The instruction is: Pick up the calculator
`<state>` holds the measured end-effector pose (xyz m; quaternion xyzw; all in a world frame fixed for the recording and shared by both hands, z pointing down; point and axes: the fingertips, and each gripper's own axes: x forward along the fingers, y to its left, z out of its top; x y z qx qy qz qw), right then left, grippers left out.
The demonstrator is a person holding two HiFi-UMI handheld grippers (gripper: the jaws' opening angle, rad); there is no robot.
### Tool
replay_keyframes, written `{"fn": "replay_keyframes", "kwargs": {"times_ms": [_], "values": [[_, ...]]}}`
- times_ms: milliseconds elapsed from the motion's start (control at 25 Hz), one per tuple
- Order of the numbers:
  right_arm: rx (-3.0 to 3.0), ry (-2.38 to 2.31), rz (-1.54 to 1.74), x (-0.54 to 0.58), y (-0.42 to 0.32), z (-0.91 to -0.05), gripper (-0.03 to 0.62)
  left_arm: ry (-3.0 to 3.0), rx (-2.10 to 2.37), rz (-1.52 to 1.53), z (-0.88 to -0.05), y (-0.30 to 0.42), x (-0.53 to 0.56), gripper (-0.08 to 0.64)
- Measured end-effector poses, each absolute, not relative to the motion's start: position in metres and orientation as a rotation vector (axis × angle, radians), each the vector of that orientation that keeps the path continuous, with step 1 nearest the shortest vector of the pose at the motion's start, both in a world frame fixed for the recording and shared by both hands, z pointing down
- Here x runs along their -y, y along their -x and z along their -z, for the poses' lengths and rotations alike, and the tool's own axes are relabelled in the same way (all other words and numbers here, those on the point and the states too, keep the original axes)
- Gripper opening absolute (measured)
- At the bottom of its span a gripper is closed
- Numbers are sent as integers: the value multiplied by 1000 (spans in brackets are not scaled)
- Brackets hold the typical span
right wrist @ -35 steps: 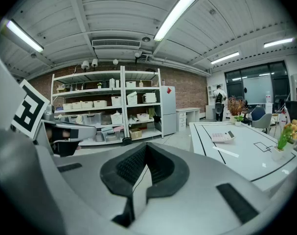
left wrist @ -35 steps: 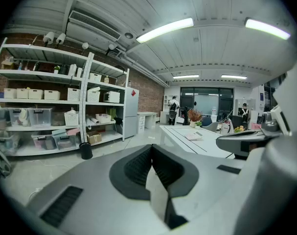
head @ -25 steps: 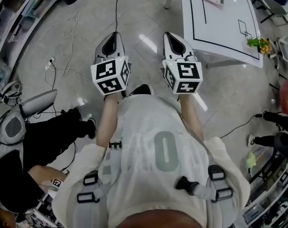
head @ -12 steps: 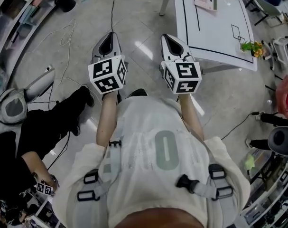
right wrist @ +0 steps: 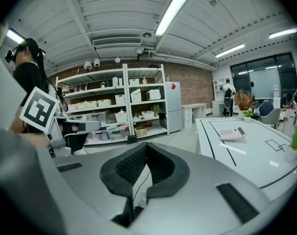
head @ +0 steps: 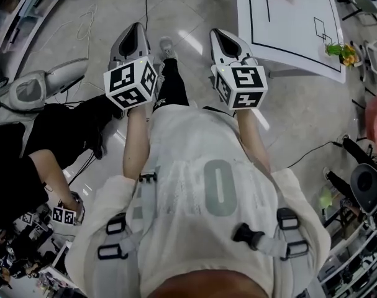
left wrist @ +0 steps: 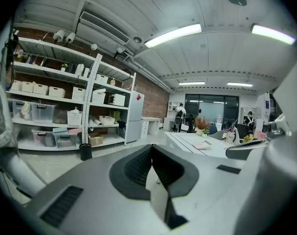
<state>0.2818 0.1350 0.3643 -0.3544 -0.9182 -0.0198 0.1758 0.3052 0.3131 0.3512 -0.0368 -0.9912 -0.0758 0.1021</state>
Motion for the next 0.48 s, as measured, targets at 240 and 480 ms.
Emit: {"fn": "replay_keyframes", "kwargs": {"times_ms": [240,480], "values": [[2659,942,0,-139,-248,-368,8,33,2952,160,-348,-266,-321,21],[2670,937,65,-167,-205,-381,8,15,2951,129,-359,-218,-341,21]]}}
